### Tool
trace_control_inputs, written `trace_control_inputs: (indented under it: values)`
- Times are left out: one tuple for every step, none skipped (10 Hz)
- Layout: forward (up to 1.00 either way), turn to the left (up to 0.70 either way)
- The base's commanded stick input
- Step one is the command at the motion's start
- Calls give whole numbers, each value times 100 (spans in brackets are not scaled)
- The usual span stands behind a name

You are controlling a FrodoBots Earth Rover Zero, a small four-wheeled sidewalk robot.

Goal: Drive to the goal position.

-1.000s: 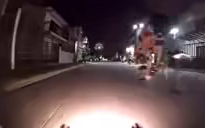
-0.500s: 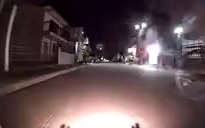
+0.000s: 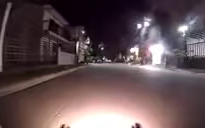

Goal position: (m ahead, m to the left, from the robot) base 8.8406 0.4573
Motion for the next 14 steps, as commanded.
trace_control_inputs:
  values:
    - [85,-20]
    - [85,-34]
    - [85,-34]
    - [85,-7]
    - [85,0]
    - [85,0]
    - [85,0]
    - [85,0]
    - [85,0]
    - [85,0]
    - [85,0]
    - [85,0]
    - [85,0]
    - [85,0]
